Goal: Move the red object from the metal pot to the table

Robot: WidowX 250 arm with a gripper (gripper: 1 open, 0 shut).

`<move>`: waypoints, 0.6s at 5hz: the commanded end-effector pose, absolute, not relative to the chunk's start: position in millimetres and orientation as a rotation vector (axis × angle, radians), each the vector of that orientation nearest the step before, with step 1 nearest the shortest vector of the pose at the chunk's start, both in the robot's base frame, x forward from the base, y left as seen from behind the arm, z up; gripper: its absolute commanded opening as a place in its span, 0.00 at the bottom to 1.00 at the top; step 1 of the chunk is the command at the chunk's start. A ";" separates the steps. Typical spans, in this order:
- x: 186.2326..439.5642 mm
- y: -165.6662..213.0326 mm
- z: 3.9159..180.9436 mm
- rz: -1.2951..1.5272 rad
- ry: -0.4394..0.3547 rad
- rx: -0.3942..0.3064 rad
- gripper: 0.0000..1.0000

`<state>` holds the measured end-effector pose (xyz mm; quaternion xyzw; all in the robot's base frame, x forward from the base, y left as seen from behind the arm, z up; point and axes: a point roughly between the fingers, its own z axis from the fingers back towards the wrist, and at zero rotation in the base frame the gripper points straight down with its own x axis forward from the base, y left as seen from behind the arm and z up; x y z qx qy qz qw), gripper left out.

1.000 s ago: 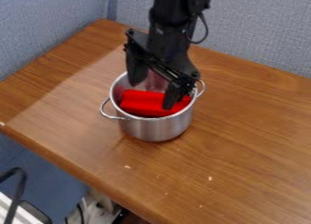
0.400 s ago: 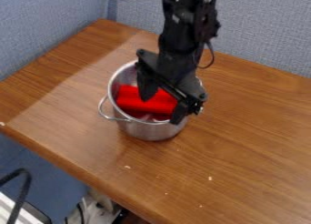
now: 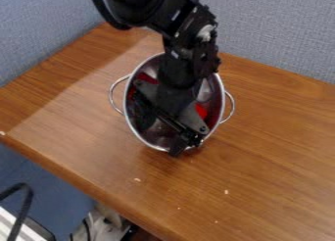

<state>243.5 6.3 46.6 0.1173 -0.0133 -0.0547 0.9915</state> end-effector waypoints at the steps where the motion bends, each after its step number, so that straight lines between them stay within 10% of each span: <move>1: 243.2 3.2 54.1 -0.108 -0.059 0.246 0.00; 2: 235.9 0.1 59.9 -0.044 -0.056 0.247 1.00; 3: 226.5 -7.0 67.1 0.008 -0.050 0.243 1.00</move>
